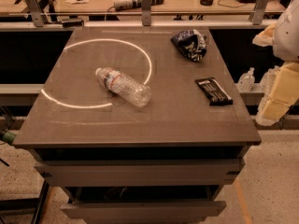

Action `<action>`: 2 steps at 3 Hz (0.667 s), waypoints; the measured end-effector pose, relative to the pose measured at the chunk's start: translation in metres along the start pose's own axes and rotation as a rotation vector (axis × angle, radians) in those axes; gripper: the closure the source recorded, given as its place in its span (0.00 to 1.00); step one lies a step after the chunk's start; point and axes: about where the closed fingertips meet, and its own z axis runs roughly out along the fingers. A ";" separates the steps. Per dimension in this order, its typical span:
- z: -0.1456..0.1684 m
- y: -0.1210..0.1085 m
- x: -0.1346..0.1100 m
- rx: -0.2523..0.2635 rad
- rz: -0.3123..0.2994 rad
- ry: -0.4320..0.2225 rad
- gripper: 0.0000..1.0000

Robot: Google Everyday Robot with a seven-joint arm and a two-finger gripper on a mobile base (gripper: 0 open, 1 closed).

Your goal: Place water bottle upright

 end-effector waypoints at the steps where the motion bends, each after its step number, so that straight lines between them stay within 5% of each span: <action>1: 0.000 0.000 0.000 0.000 0.000 0.000 0.00; 2: -0.004 0.000 -0.009 -0.001 0.009 -0.025 0.00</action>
Offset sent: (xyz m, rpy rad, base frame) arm 0.0022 0.0167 0.0074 0.0607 0.0136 -0.0032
